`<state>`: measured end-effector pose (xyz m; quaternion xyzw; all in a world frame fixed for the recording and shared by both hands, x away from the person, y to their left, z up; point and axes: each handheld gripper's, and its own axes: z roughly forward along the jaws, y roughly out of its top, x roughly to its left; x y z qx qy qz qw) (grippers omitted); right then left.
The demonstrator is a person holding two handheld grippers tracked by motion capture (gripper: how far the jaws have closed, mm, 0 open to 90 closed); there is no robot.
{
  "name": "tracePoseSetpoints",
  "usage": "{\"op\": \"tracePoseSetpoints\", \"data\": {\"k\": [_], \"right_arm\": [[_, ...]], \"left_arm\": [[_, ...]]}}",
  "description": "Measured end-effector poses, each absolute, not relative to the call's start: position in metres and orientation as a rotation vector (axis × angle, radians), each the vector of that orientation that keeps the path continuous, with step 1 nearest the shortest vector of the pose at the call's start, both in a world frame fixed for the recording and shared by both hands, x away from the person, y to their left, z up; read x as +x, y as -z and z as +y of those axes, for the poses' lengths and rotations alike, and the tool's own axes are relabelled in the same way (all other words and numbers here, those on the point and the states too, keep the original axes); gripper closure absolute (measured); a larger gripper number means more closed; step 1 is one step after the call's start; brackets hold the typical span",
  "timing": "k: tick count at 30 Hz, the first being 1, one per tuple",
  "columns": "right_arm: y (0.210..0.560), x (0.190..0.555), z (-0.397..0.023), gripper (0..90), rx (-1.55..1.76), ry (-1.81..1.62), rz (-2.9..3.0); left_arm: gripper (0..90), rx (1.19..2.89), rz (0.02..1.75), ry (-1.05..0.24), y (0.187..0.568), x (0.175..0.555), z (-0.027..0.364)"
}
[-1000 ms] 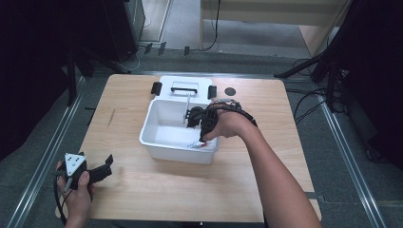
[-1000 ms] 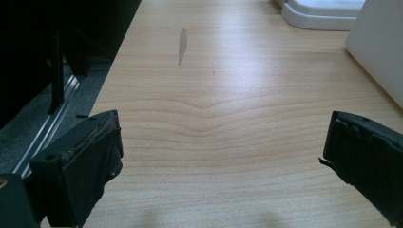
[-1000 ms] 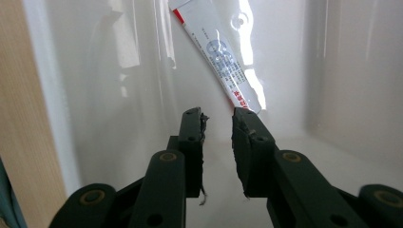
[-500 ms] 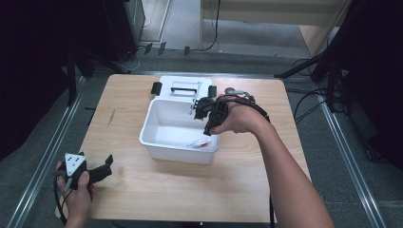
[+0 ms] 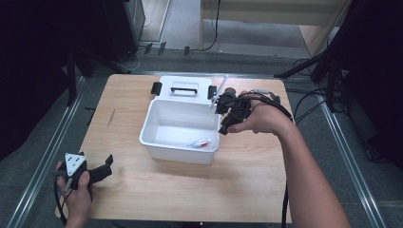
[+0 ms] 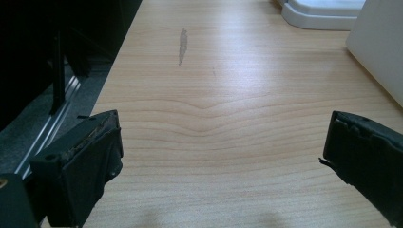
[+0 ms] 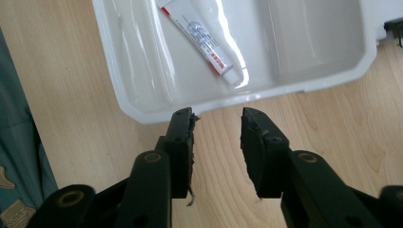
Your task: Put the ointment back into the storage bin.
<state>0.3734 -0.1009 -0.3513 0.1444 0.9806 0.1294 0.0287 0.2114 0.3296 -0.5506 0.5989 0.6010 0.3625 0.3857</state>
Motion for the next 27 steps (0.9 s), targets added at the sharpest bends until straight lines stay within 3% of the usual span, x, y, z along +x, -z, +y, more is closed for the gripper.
{"op": "tracePoseSetpoints", "data": {"k": [8,16,27], "right_arm": [[0.364,0.37,-0.129,39.5,0.584,-0.444,3.01],[0.392,0.365,-0.165,0.0,0.808,-0.545,2.883],[0.435,0.346,-0.208,0.0,1.017,-0.704,2.594]], "left_arm": [[0.0,1.521,1.53,-0.924,0.551,0.211,0.329],[0.0,1.521,1.53,-0.926,0.551,0.211,0.329],[0.0,1.522,1.527,-0.935,0.551,0.211,0.328]]}}
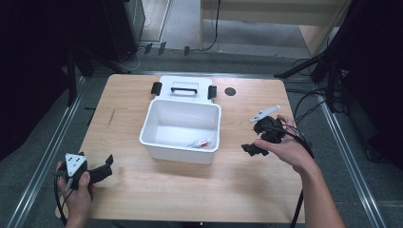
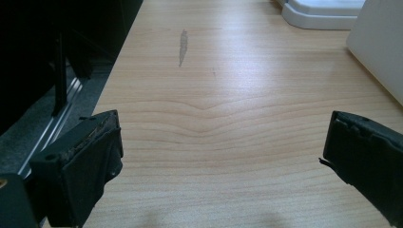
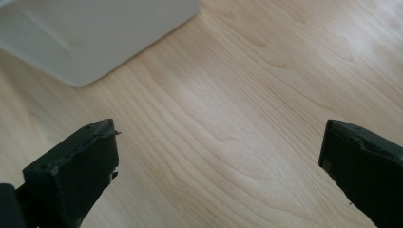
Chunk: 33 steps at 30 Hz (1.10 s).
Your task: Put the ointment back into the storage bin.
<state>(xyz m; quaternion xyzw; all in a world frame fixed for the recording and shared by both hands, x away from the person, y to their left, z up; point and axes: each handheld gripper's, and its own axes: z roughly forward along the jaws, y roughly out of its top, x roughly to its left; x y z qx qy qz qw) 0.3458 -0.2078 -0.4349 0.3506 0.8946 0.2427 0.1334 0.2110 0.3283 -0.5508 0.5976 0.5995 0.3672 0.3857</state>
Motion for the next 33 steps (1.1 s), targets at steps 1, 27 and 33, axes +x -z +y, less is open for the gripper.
{"op": "tracePoseSetpoints", "data": {"k": [1,27,33], "right_arm": [[0.438,0.344,-0.212,0.0,1.029,-0.722,2.564],[0.537,0.266,-0.314,0.0,1.403,-1.068,2.036],[0.541,0.24,-0.334,0.0,1.454,-1.174,1.896]], "left_arm": [[0.0,1.523,1.527,-0.935,0.551,0.211,0.328],[0.0,1.52,1.543,-0.939,0.551,0.211,0.328],[0.0,1.528,1.555,-0.938,0.551,0.213,0.327]]}}
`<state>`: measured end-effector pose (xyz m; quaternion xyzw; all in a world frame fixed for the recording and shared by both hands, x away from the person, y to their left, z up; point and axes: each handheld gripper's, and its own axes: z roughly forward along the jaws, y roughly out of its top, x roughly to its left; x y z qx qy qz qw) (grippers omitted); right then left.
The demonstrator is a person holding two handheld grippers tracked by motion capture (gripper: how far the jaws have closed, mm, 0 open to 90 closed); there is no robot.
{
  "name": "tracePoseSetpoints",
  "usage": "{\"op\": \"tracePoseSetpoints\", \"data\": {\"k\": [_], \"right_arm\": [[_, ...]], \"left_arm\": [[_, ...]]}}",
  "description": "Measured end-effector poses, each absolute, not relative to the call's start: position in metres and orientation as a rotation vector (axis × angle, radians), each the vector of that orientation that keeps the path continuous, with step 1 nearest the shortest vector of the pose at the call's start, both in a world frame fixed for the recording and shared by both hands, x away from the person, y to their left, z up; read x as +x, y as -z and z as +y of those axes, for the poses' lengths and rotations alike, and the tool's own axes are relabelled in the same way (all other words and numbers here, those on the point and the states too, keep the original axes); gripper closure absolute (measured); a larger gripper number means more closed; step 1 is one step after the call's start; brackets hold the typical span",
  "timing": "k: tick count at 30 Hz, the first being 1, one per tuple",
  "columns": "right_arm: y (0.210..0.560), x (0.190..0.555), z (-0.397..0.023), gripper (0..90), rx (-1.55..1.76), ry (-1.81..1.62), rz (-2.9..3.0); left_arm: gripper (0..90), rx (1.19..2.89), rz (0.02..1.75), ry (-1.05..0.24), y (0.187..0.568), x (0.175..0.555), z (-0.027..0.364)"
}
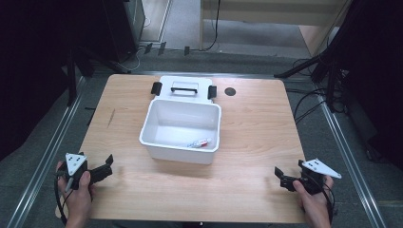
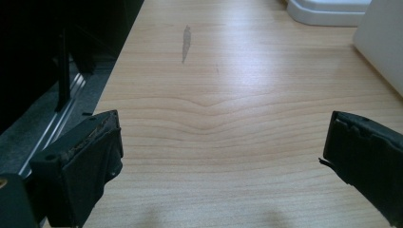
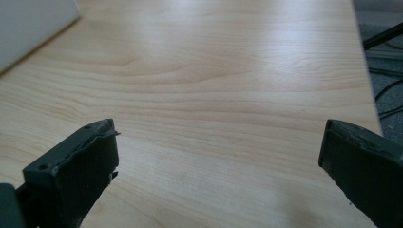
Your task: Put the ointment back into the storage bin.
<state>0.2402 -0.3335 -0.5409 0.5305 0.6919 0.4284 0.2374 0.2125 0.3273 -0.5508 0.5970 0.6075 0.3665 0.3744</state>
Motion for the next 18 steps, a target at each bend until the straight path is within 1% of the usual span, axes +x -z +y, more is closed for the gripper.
{"op": "tracePoseSetpoints", "data": {"k": [4,10,12,16,18], "right_arm": [[0.545,0.224,-0.345,0.0,1.483,-1.23,1.831],[0.546,0.224,-0.352,0.0,1.528,-1.279,1.773],[0.546,0.225,-0.351,0.0,1.536,-1.262,1.761],[0.547,0.225,-0.349,0.0,1.535,-1.228,1.76],[0.547,0.226,-0.348,0.0,1.543,-1.213,1.764]], "left_arm": [[0.0,1.517,1.597,-0.978,0.551,0.213,0.326],[0.0,1.489,1.601,-0.882,0.551,0.215,0.333],[0.7,1.494,1.608,-0.884,0.551,0.216,0.332],[8.7,1.501,1.613,-0.886,0.551,0.216,0.331],[15.2,1.509,1.612,-0.891,0.551,0.216,0.33]]}}
